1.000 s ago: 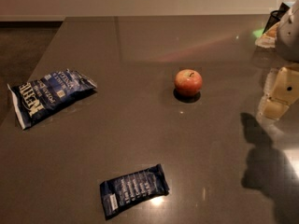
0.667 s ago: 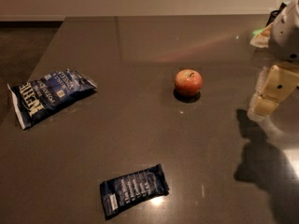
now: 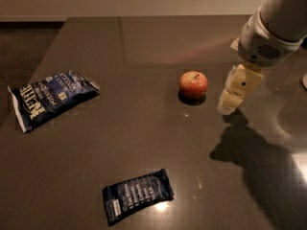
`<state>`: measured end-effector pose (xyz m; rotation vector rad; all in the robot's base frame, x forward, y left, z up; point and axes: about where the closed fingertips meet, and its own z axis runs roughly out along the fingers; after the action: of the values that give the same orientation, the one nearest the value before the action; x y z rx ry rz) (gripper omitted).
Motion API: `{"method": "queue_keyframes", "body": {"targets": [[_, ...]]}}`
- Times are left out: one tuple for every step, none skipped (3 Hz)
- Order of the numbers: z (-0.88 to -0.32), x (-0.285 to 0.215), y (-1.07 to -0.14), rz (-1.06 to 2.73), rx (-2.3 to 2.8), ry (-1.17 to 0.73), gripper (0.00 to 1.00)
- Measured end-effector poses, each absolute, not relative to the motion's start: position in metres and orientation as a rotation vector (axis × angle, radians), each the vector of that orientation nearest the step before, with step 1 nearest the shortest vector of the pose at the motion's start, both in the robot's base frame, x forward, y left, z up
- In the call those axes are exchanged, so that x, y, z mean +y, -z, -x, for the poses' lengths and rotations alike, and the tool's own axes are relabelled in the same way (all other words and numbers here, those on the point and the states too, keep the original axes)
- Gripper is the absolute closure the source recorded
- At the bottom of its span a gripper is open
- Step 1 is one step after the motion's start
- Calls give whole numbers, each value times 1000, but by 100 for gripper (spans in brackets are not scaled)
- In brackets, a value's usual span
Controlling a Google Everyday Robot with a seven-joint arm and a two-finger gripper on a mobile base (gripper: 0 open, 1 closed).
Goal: Move apple near blue chip bag
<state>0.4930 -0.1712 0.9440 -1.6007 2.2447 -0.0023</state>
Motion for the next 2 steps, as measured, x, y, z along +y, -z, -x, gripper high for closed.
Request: {"method": "queue_keyframes", "body": {"targets": [[-516, -163, -929, 1552, 2268, -4, 0], [-542, -151, -907, 1502, 2296, -56, 0]]}}
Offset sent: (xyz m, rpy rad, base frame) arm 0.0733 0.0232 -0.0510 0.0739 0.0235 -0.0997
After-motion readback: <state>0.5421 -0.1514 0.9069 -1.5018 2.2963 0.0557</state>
